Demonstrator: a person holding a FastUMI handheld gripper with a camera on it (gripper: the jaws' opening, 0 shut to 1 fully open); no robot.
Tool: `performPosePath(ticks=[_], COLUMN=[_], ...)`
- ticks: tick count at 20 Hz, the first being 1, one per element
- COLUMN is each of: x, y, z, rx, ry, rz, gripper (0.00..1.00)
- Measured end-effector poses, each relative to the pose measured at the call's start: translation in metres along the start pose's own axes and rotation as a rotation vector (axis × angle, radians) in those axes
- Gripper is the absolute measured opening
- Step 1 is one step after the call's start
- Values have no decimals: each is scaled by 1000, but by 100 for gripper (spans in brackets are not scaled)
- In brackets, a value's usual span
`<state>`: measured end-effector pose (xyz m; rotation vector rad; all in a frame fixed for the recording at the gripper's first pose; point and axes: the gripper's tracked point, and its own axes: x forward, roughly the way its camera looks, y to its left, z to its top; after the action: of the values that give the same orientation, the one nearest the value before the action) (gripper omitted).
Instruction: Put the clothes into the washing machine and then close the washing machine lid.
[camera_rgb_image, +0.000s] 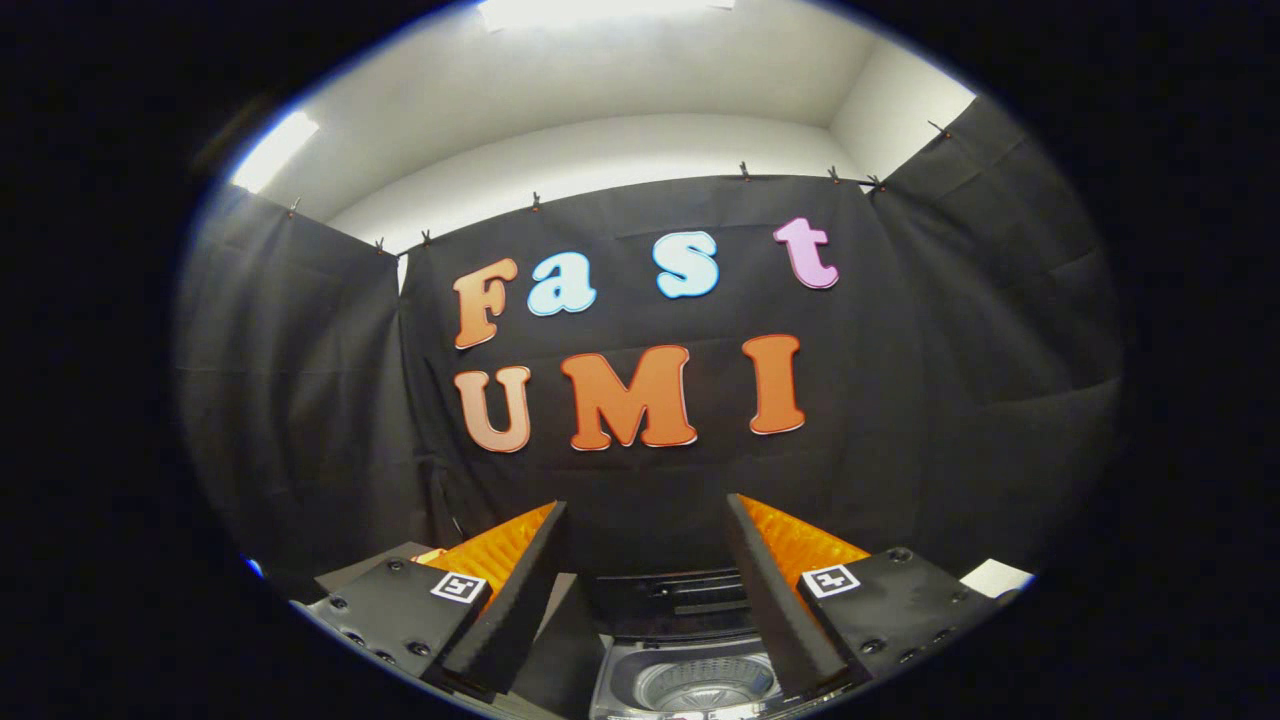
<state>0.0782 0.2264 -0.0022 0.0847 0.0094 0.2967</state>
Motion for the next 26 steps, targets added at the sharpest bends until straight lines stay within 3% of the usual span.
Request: performPosePath(ticks=[5,14,19,26], x=[37,70,90,123], y=[95,257,288,305], z=[-13,-82,-131,-220], rx=[-14,-12,-8,34], ry=[22,144,231,471], rz=[137,346,332,269], gripper=[99,100,100,100])
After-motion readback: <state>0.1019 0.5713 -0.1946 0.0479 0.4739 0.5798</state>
